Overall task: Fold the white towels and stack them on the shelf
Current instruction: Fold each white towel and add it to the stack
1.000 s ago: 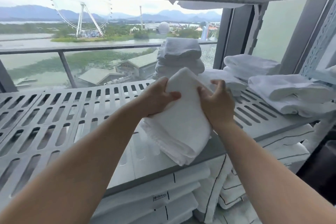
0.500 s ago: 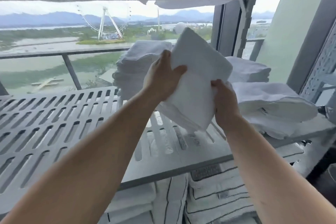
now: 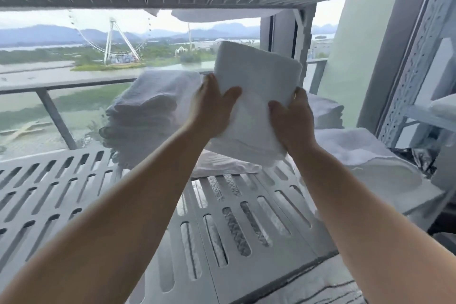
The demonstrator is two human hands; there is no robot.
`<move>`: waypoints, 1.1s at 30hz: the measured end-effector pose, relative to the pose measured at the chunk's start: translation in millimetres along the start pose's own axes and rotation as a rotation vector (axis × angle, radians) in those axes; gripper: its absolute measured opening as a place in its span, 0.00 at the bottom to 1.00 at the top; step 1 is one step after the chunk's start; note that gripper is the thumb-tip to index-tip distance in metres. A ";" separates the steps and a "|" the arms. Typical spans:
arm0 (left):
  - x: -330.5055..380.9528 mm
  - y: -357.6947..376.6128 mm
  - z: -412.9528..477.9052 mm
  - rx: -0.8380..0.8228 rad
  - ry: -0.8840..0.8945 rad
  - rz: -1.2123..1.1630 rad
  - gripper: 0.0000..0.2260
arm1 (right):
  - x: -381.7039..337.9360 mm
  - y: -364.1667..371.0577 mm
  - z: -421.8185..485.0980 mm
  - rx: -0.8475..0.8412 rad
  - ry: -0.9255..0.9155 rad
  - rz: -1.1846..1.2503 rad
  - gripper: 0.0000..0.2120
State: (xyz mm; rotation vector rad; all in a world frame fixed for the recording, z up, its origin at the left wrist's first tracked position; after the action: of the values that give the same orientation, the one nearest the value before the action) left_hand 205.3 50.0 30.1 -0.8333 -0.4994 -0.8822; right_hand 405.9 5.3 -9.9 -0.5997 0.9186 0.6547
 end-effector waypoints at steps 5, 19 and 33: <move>-0.2 23.4 34.0 -0.069 -0.054 -0.056 0.17 | -11.1 5.0 52.4 0.024 0.037 -0.158 0.16; -34.3 64.5 20.1 -0.520 0.164 1.184 0.16 | 83.6 86.3 59.0 -0.438 0.165 -0.362 0.20; -60.1 84.4 1.8 -0.624 -0.046 0.741 0.23 | 74.5 86.2 44.3 -0.547 0.144 -0.354 0.24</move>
State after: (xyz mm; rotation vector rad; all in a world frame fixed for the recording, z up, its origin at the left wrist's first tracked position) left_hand 241.8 110.4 -45.9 -1.4826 0.0837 -0.3126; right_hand 399.1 112.1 -69.0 -1.2799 0.7359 0.5432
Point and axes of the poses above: each hand's wrist, its own z-axis towards the middle knuckle, its own y-axis out of the palm, x = y × z, the point moved 6 cm from there along z, towards the middle knuckle, and after that the axes turned 1 degree about x, right-handed, at the moved point
